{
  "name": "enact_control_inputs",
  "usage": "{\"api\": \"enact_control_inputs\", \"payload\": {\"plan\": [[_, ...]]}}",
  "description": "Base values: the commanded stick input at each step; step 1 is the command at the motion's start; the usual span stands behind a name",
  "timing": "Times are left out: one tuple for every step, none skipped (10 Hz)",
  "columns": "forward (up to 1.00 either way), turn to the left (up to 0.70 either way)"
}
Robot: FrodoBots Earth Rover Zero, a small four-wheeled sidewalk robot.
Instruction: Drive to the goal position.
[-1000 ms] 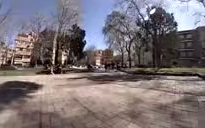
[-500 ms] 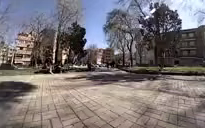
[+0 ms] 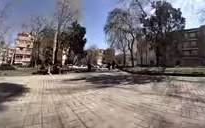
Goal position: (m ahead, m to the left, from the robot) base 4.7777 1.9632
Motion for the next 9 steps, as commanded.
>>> {"api": "enact_control_inputs", "payload": {"plan": [[0.85, 0.00], [0.85, 0.00], [0.85, 0.00], [0.85, 0.00], [0.85, 0.00], [0.85, 0.00], [0.85, 0.00], [0.85, 0.00], [0.85, 0.00]]}}
